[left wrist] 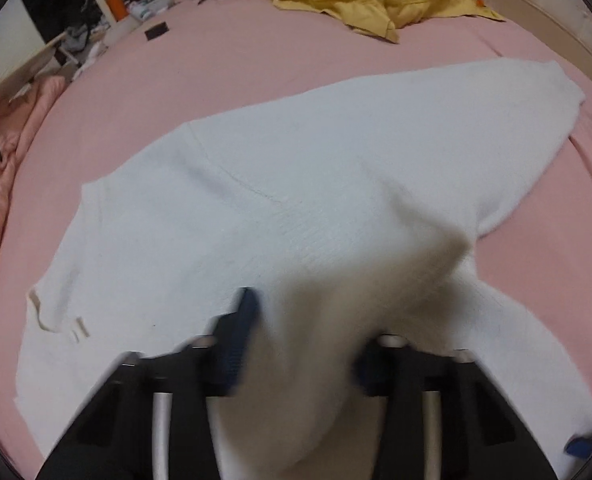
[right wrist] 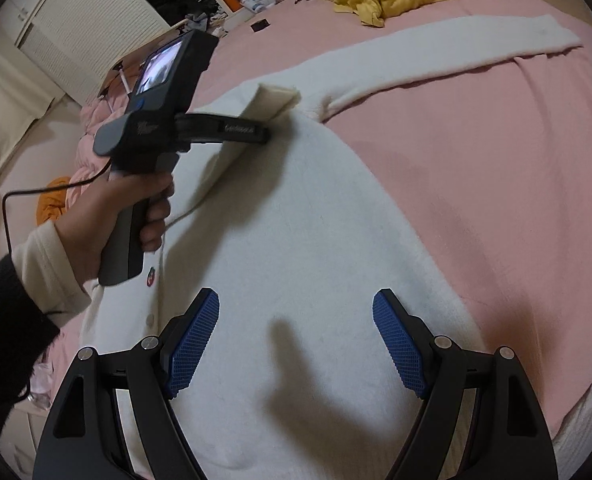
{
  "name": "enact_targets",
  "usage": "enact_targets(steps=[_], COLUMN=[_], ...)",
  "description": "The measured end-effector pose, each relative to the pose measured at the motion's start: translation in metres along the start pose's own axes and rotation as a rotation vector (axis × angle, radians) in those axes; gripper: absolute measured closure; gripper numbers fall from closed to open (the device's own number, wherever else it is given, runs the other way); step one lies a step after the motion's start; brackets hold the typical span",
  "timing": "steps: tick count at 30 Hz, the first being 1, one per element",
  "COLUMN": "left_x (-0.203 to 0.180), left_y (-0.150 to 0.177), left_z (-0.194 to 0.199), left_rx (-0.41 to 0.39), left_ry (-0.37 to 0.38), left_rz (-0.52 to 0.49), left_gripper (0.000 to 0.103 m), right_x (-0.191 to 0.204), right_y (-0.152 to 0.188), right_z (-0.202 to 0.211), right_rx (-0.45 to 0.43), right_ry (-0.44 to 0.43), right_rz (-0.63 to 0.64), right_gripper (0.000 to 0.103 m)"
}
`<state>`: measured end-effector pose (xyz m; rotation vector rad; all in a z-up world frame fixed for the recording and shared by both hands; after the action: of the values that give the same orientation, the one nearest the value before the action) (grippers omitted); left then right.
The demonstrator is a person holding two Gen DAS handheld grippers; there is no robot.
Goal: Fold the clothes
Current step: 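Grasp the other sleeve with the left gripper and pull it outward, then lay the sleeve flat and open the left gripper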
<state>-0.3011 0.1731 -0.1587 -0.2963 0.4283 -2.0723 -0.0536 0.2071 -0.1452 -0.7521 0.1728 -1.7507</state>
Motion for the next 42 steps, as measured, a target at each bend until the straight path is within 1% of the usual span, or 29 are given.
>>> enact_targets(steps=[2,3,5,6,7,9,11,14,16,17,20,22,23,27,31,34,37,39,40,42], left_x=[-0.002,0.0,0.009,0.013,0.015,0.023,0.041,0.079,0.126,0.154,0.24,0.299,0.326,0.434,0.517,0.558,0.585,0.595,0.597,0.599], left_y=[-0.006,-0.005,0.003,0.005,0.006,0.001,-0.003,-0.006,-0.008,-0.003,0.031,0.063,0.085,0.188,0.302,0.387,0.481,0.524,0.543,0.568], left_z=[0.017,0.02,0.011,0.008,0.012,0.025,0.038,0.074,0.107,0.123,0.176,0.211,0.225,0.282,0.313,0.32,0.317,0.309,0.3,0.282], left_rx=[-0.026,-0.022,0.021,0.032,0.018,-0.036,-0.092,-0.188,-0.274,-0.309,-0.409,-0.46,-0.474,-0.515,-0.503,-0.461,-0.395,-0.351,-0.319,-0.246], left_ry=[0.124,0.157,0.173,0.201,0.226,0.237,0.214,0.17,0.126,0.098,-0.012,-0.111,-0.158,-0.344,-0.511,-0.618,-0.698,-0.711,-0.71,-0.716], left_rz=[0.085,0.114,0.153,0.191,0.224,0.264,0.299,0.391,0.478,0.517,0.635,0.697,0.727,0.871,1.014,1.12,1.243,1.304,1.315,1.299], left_gripper=[0.084,0.092,0.094,0.094,0.094,0.094,0.094,0.094,0.094,0.094,0.094,0.094,0.094,0.094,0.094,0.094,0.094,0.094,0.094,0.094], right_x=[0.0,0.001,0.001,0.002,0.003,0.004,0.005,0.01,0.013,0.014,0.013,0.012,0.011,0.01,0.019,0.029,0.038,0.042,0.044,0.047], right_y=[0.0,0.0,0.0,0.001,0.002,0.002,0.0,0.001,0.004,0.006,0.01,0.013,0.014,0.013,0.007,0.006,0.012,0.017,0.019,0.023], right_z=[0.0,0.0,-0.001,-0.002,-0.002,0.0,0.002,0.0,-0.003,-0.004,-0.008,-0.01,-0.011,-0.003,0.013,0.017,0.013,0.01,0.009,0.007], right_rx=[-0.002,-0.002,0.0,0.002,0.001,-0.01,-0.029,-0.038,-0.036,-0.036,-0.028,-0.021,-0.019,-0.044,-0.097,-0.098,-0.06,-0.034,-0.027,-0.011], right_ry=[0.004,0.008,0.017,0.021,0.028,0.048,0.07,0.102,0.141,0.162,0.221,0.258,0.273,0.318,0.359,0.387,0.394,0.395,0.395,0.399], right_rz=[0.007,0.01,0.016,0.021,0.034,0.063,0.088,0.134,0.185,0.209,0.259,0.283,0.29,0.312,0.338,0.37,0.383,0.382,0.384,0.39], right_gripper=[0.024,0.024,0.024,0.024,0.024,0.024,0.024,0.024,0.024,0.024,0.024,0.024,0.024,0.024,0.024,0.024,0.024,0.024,0.024,0.024])
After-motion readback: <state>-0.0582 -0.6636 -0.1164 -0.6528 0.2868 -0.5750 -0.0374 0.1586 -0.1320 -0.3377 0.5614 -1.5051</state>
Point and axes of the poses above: each gripper's, at about its wrist camera, not at the fingertips, and z roughly against the way its jaws point, x to its left, y to its underside, the point moved 10 cm from there along -z, roughly the way its jaws point, and after that the axes turned 7 degrees about z, right-handed, at the moved point
